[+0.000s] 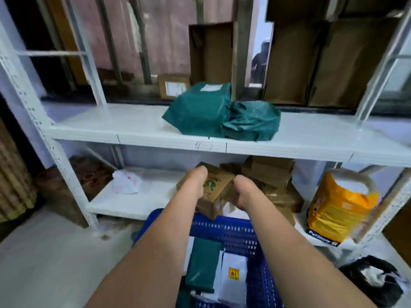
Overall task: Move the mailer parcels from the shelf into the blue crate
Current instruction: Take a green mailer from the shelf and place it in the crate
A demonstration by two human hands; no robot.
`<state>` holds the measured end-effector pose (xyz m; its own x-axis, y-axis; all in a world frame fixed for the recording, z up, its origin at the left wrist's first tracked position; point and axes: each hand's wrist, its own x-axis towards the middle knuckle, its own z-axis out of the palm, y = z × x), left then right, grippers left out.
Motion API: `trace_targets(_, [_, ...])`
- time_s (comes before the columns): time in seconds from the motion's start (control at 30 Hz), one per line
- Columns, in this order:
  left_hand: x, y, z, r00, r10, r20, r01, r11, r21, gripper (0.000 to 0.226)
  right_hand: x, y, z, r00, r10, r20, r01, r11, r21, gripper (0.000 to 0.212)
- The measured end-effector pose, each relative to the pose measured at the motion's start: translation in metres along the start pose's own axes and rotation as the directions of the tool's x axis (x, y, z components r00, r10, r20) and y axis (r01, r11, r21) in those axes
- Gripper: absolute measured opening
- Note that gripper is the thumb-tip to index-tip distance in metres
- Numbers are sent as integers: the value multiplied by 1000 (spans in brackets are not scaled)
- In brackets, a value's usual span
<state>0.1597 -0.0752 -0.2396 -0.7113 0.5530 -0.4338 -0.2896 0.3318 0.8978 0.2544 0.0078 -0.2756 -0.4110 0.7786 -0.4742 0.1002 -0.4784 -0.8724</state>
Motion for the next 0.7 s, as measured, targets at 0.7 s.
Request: trace_targets(0.7, [25,151,131,809,572,135,-536,623,569,56,38,-196,-61,875,-394,-282,294,894,-337,59])
